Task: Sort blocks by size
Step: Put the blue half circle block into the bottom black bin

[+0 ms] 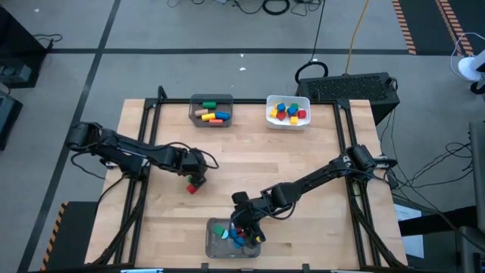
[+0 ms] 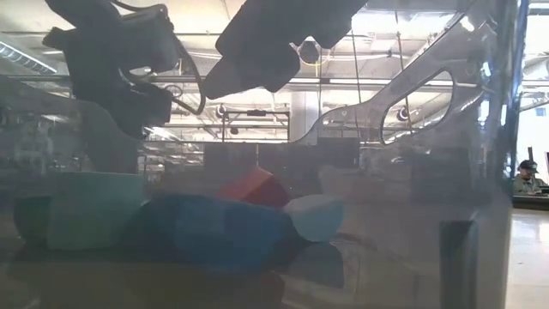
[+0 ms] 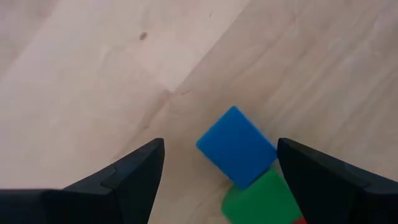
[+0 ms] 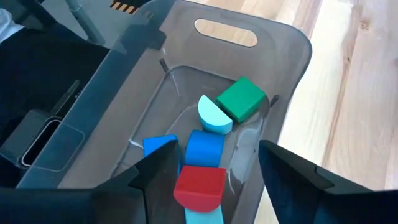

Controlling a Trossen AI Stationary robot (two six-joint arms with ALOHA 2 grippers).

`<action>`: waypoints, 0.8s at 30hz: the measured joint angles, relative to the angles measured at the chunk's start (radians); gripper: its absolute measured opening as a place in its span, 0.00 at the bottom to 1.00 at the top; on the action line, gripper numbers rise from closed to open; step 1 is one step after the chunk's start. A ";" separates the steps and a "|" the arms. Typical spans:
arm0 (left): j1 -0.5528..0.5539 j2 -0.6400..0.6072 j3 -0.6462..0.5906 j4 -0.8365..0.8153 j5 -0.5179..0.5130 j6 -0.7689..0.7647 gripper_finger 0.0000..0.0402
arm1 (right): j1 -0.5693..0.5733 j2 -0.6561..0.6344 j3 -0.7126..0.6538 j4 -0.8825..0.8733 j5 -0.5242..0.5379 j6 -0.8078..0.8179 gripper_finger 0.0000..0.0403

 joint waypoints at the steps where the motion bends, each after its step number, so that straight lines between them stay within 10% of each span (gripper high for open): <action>1: -0.004 0.010 -0.002 0.010 0.000 -0.016 0.78 | 0.000 0.000 0.000 0.000 0.000 0.000 0.52; 14: -0.014 0.140 0.001 0.109 0.000 -0.015 0.75 | 0.000 0.000 0.000 0.001 0.000 -0.006 0.52; 24: -0.015 0.141 0.000 0.120 0.010 0.013 0.39 | 0.000 0.000 0.000 0.001 0.000 -0.007 0.52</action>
